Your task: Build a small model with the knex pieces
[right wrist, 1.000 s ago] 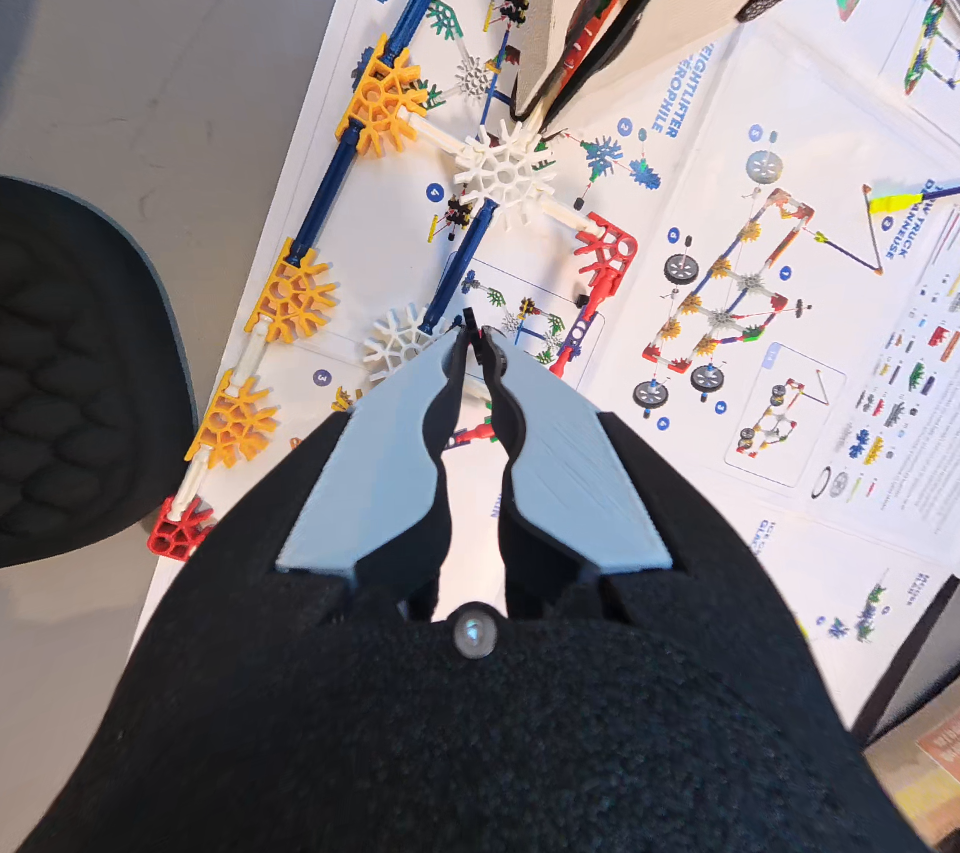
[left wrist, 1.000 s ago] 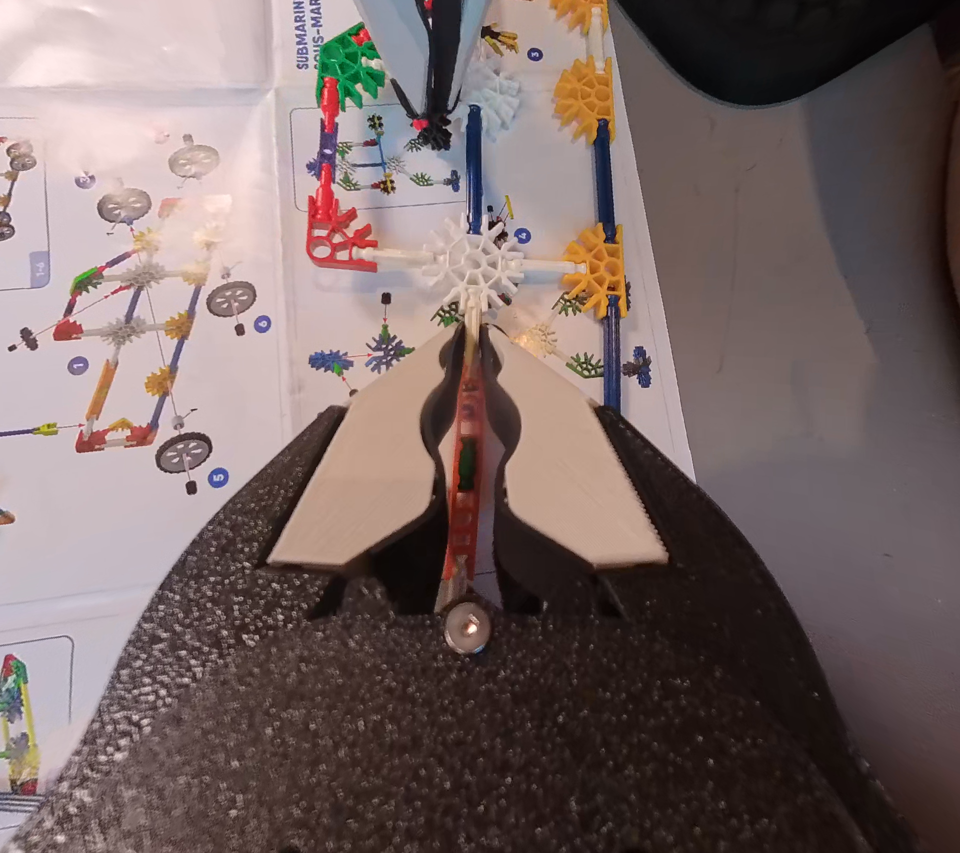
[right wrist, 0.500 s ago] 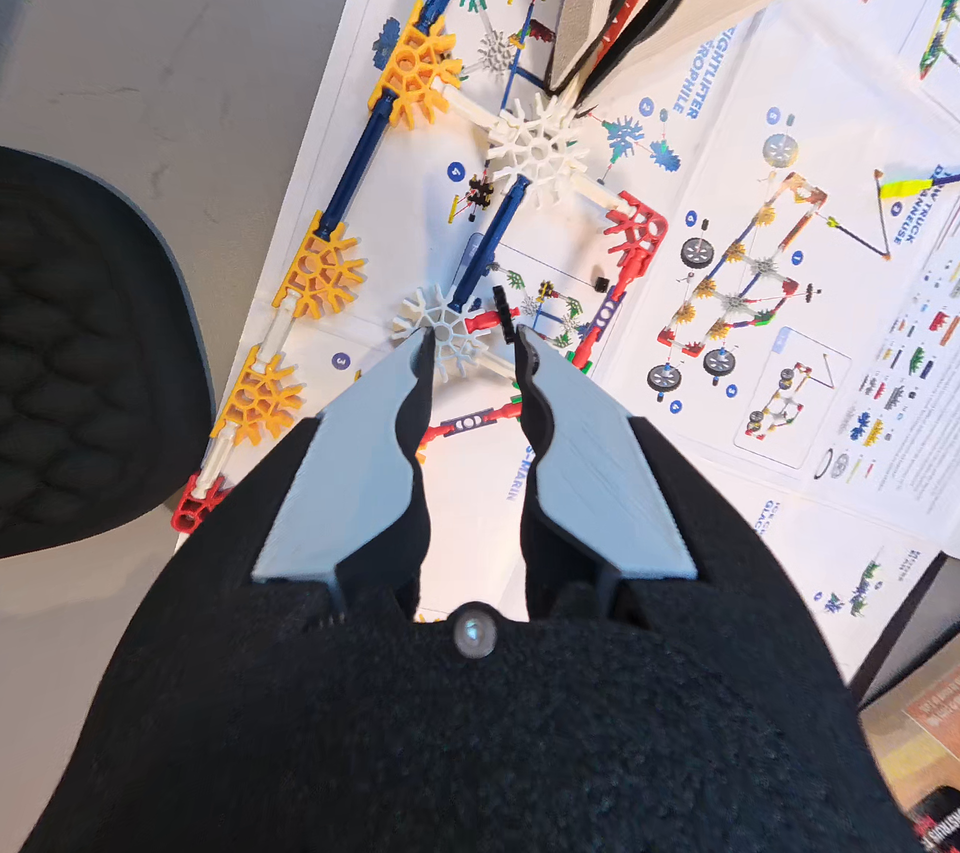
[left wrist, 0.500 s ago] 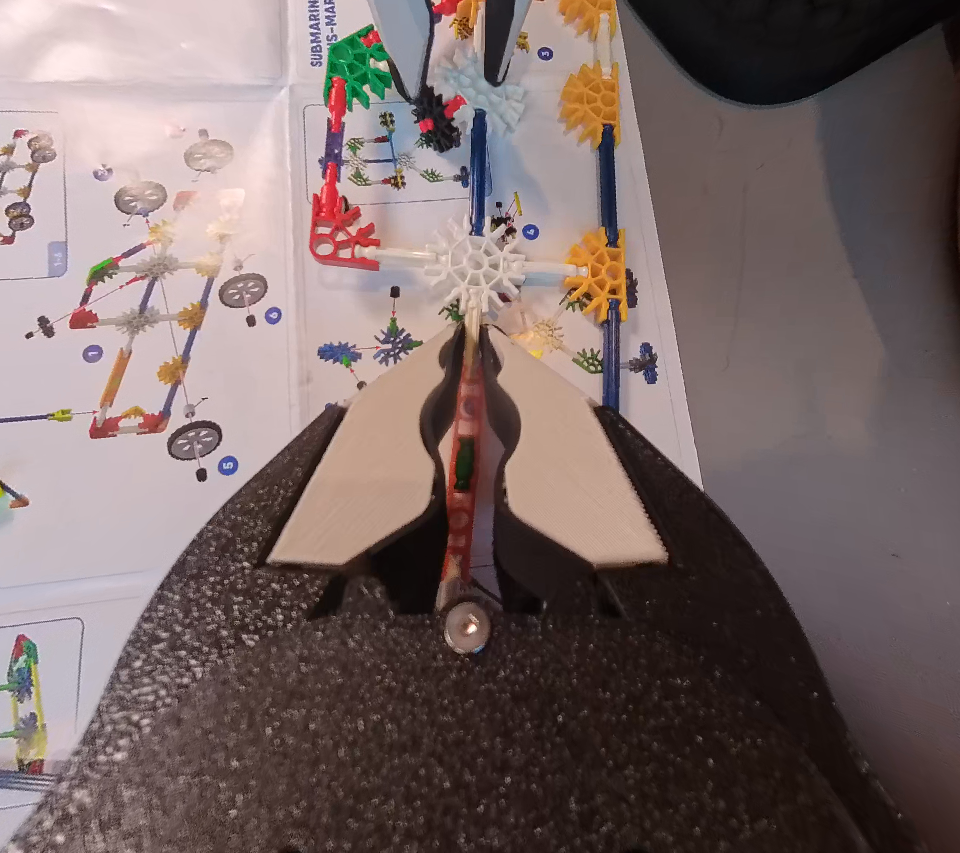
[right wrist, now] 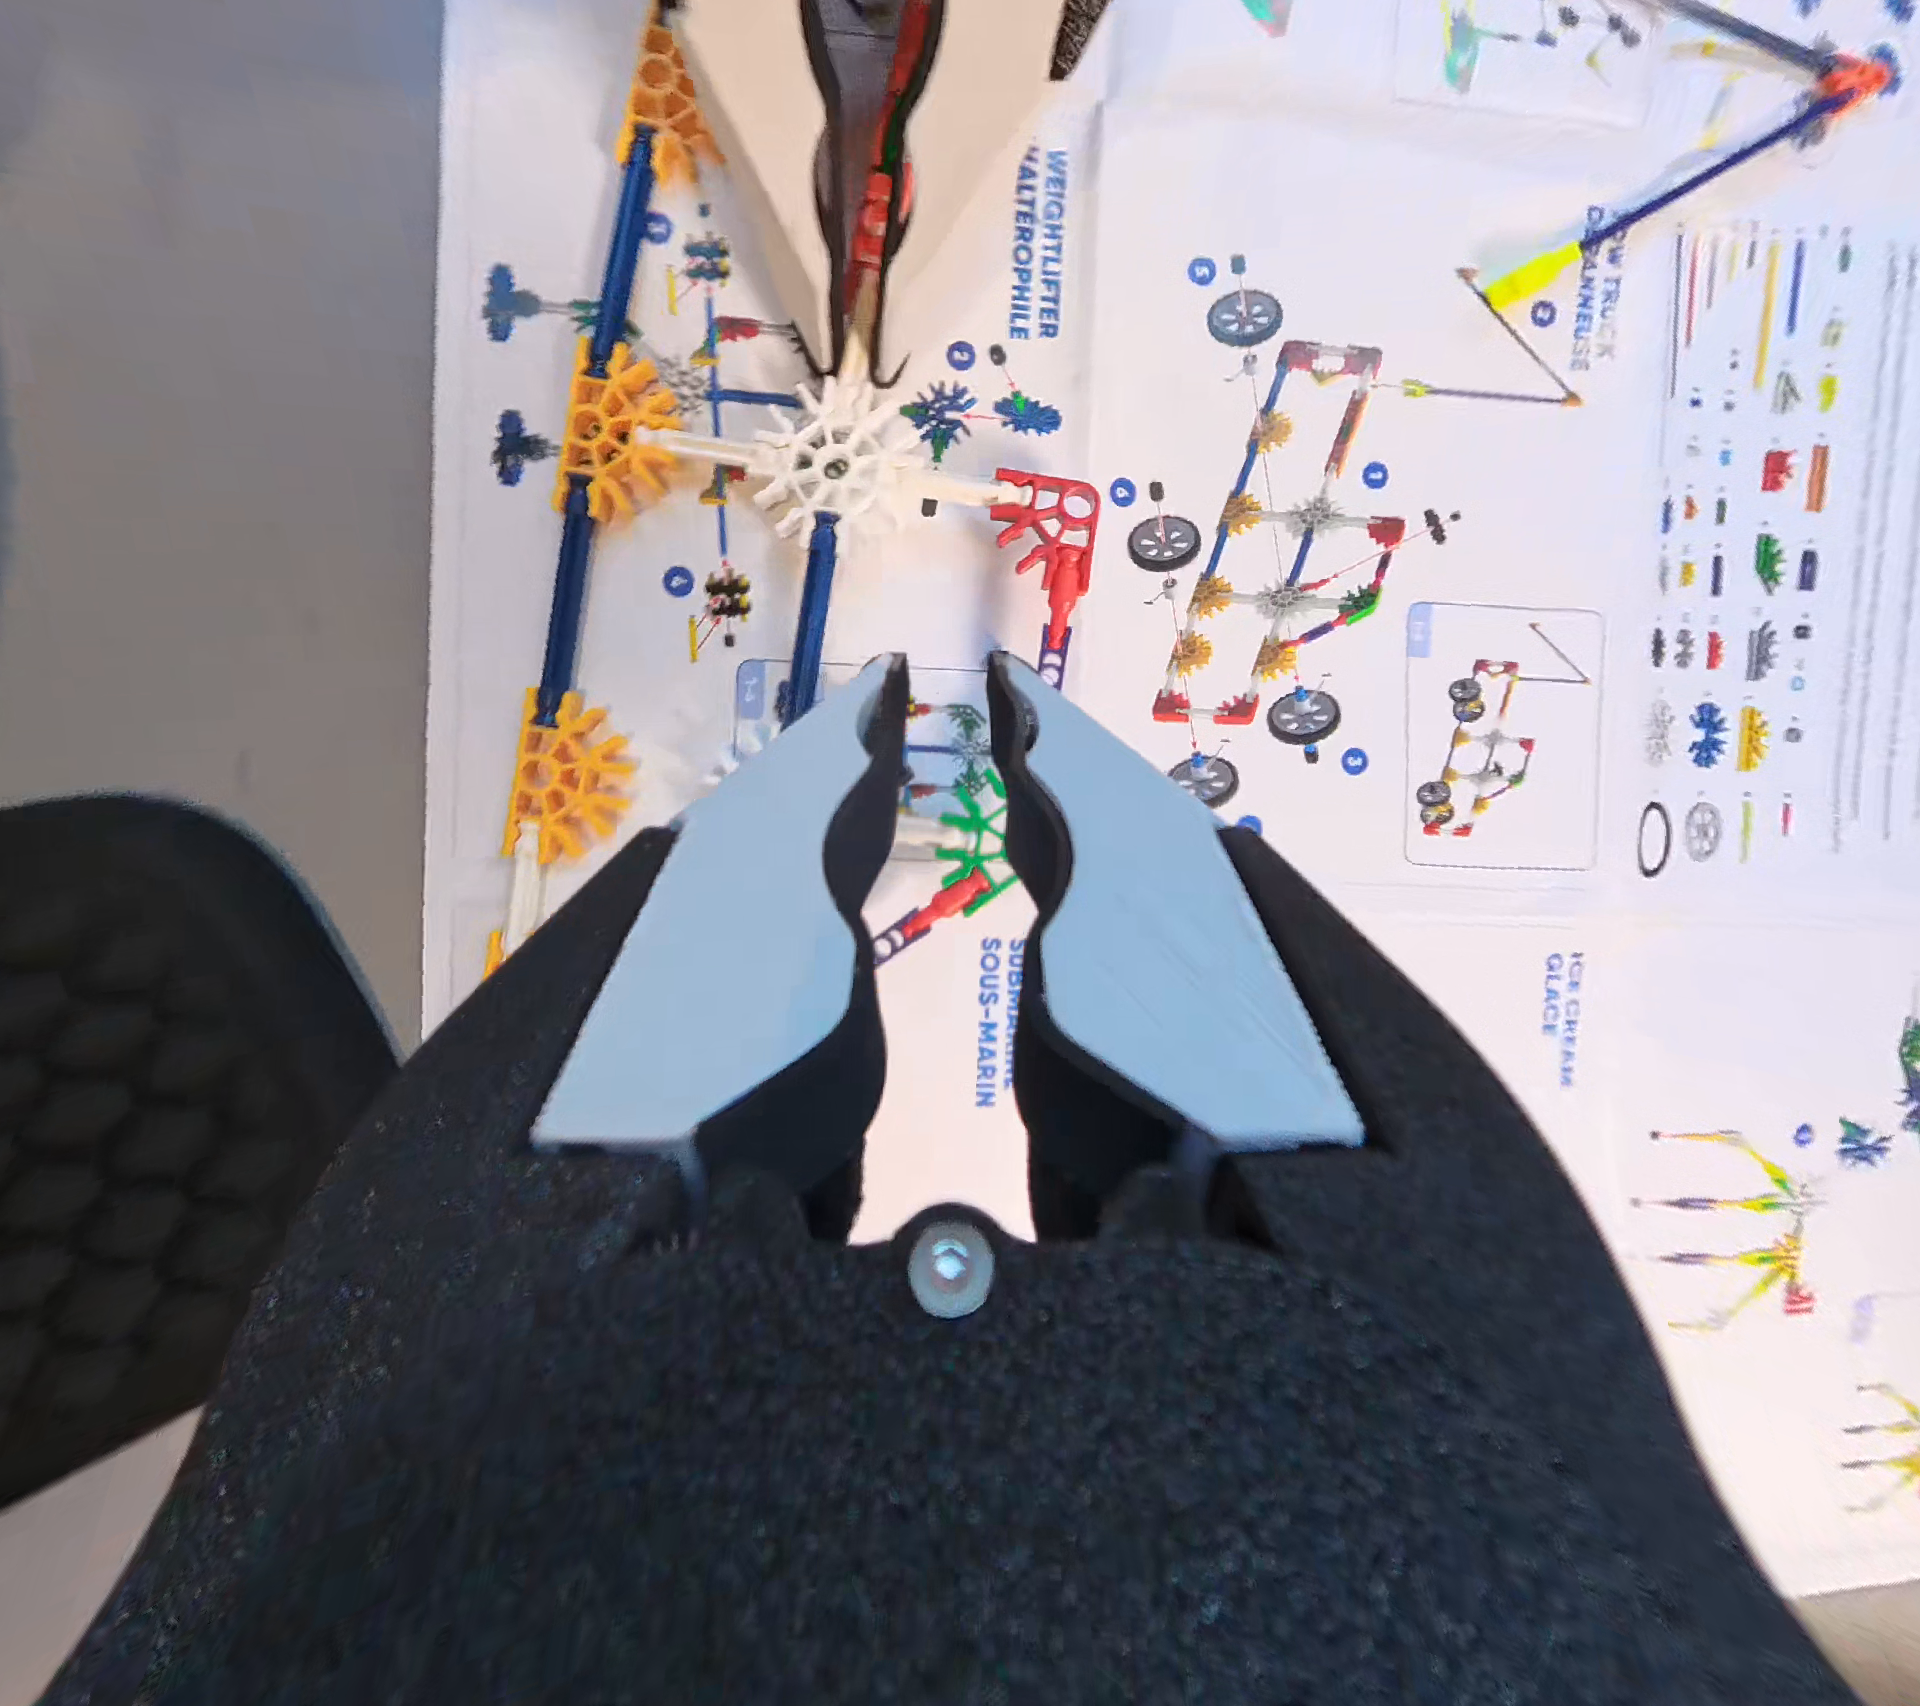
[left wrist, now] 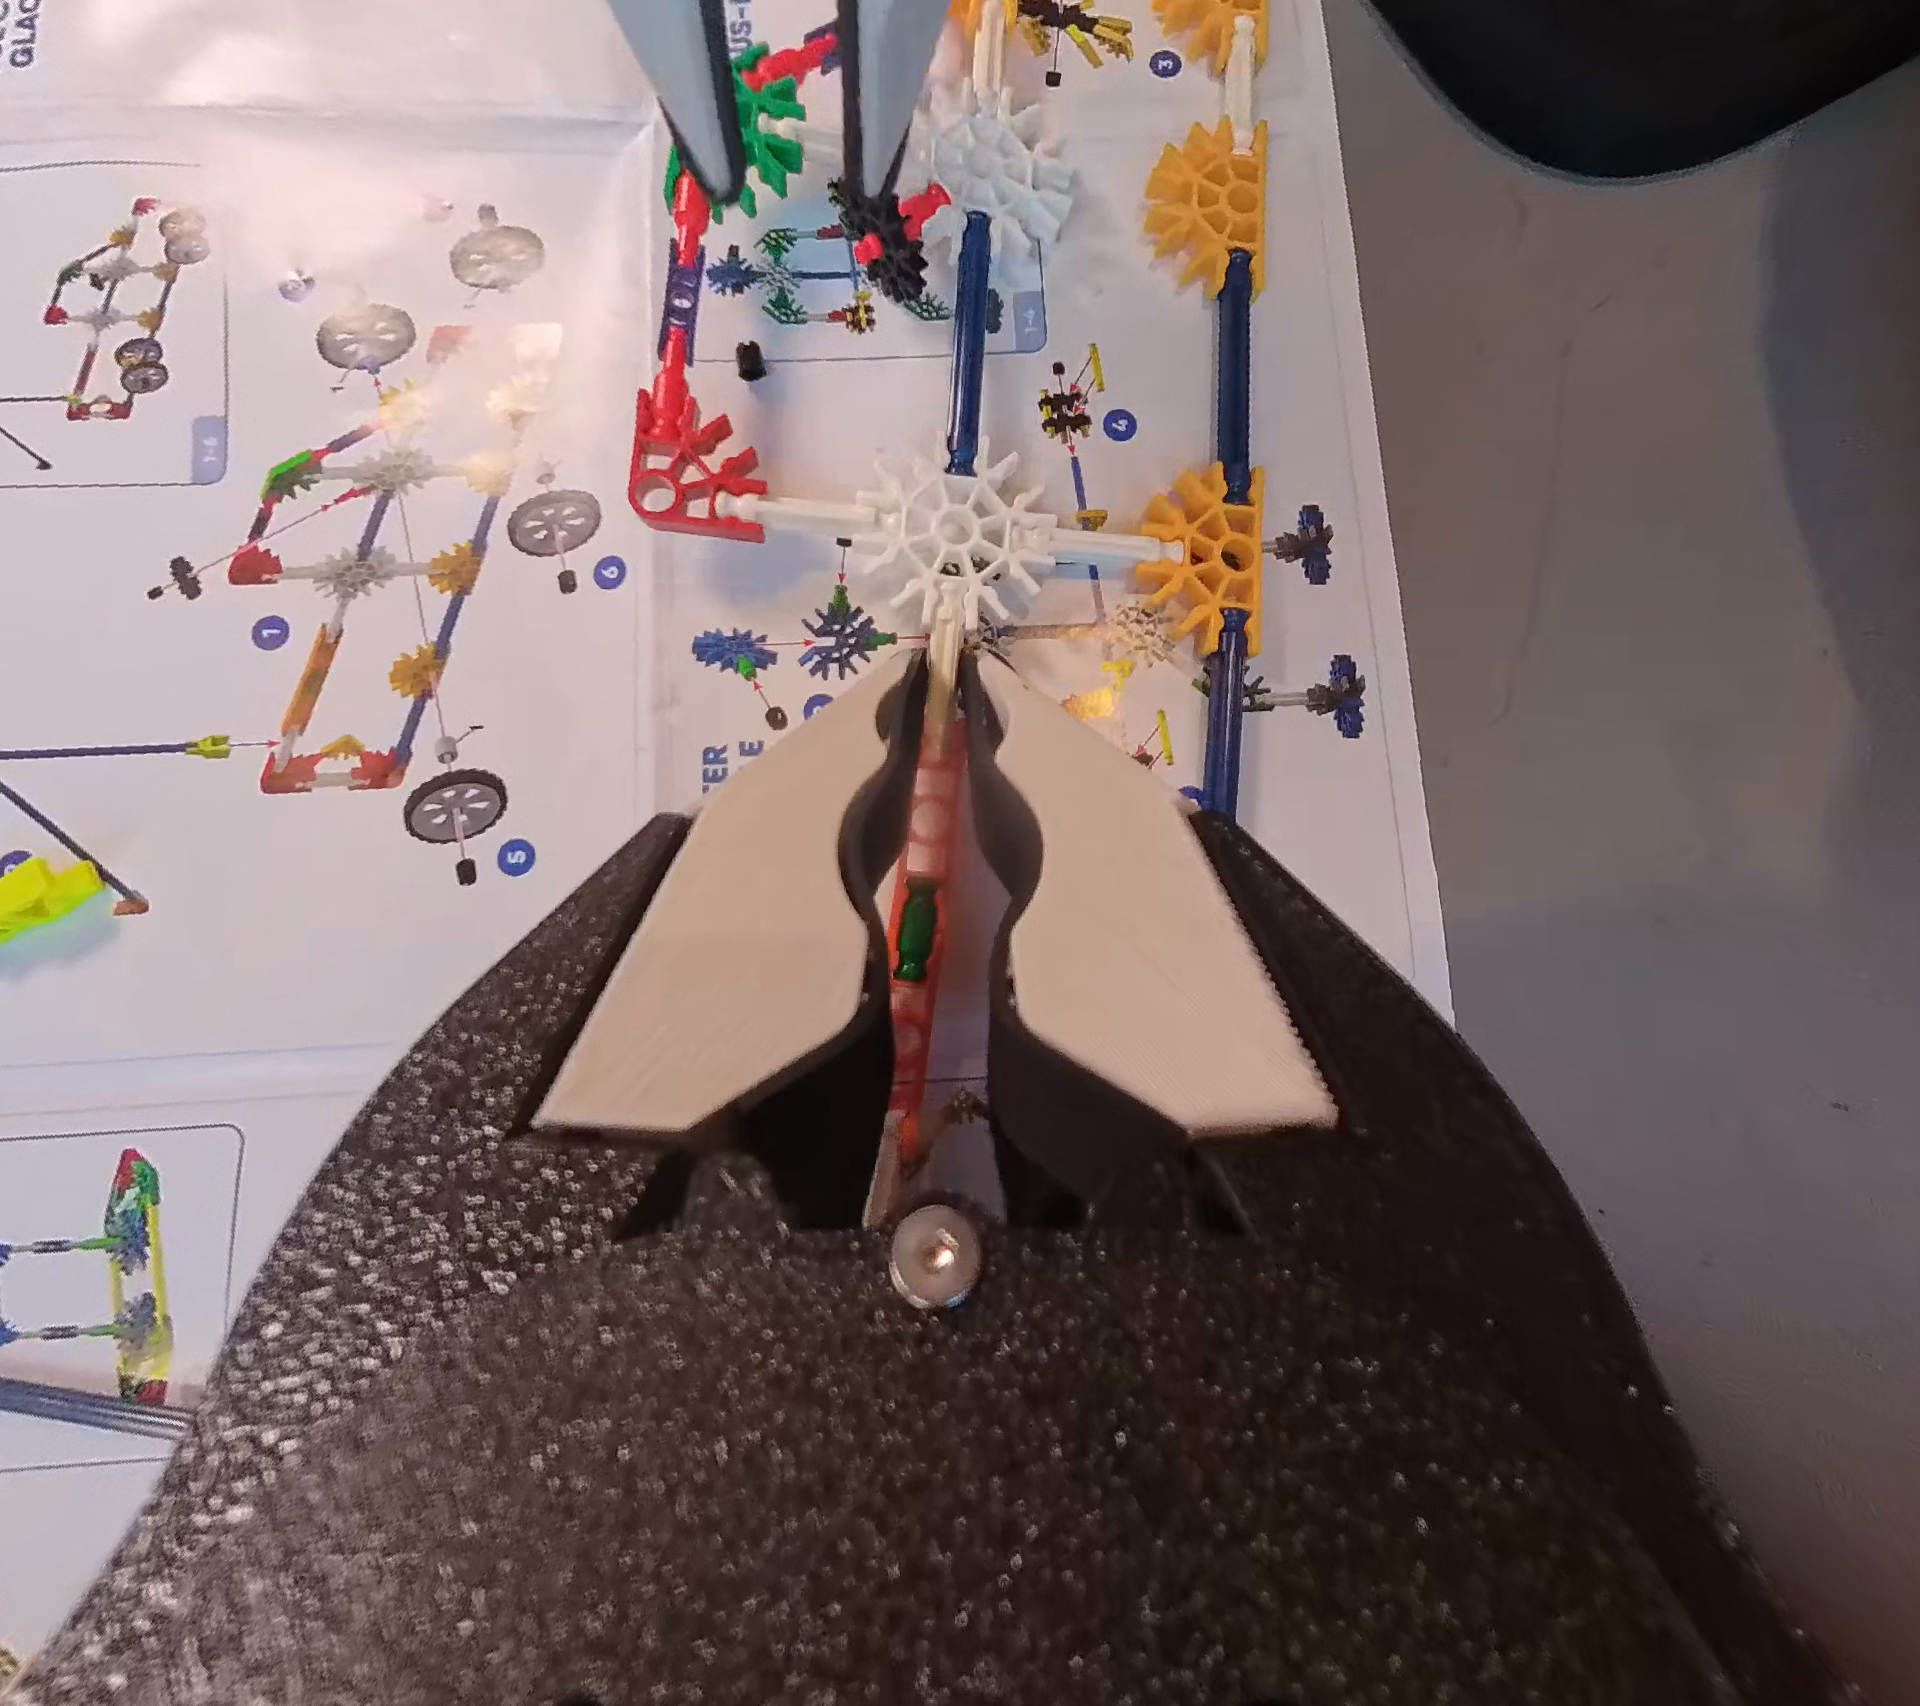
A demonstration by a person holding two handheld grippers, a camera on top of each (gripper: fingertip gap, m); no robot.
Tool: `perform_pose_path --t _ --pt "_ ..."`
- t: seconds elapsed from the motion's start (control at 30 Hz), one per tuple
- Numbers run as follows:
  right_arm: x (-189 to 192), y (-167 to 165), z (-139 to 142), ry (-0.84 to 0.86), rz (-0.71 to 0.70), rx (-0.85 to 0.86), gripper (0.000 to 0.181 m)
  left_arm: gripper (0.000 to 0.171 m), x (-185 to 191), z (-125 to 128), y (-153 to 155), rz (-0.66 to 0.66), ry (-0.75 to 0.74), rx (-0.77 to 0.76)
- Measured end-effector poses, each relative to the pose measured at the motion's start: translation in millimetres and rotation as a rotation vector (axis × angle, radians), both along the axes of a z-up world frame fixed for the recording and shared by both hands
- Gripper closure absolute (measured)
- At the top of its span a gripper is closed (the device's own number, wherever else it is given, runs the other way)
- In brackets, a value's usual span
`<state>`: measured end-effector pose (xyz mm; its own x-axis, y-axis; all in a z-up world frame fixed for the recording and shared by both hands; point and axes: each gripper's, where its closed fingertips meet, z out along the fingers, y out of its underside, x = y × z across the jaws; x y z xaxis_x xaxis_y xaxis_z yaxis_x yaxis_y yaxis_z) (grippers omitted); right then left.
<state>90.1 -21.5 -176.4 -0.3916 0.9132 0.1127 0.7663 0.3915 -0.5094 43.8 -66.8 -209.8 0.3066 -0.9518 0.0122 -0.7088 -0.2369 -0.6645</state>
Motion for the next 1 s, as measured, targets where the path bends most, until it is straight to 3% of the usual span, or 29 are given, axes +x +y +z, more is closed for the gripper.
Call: perform_pose_path --t 0.13,0.37,0.67,0.87,1.0 --pt "-8.0 11.8 -17.9 -0.054 -0.074 0.038 0.173 0.167 -0.2 0.2 1.3 0.02 -0.004 0.009" --pt "-7.8 12.8 -28.3 -0.149 -0.023 0.152 0.171 0.166 -2.0 1.9 5.0 0.061 -0.023 -0.009" --pt "-7.5 9.5 -34.3 -0.184 -0.022 0.105 0.177 0.166 -3.2 1.0 5.5 0.069 -0.015 -0.002" --pt "-6.2 9.3 -33.4 -0.156 -0.073 0.011 0.177 0.166 -3.6 0.8 5.6 0.071 -0.014 0.008" --pt "-6.2 9.8 -4.7 -0.041 -0.131 -0.02 0.177 0.165 -4.0 1.1 5.9 0.077 -0.015 0.016"
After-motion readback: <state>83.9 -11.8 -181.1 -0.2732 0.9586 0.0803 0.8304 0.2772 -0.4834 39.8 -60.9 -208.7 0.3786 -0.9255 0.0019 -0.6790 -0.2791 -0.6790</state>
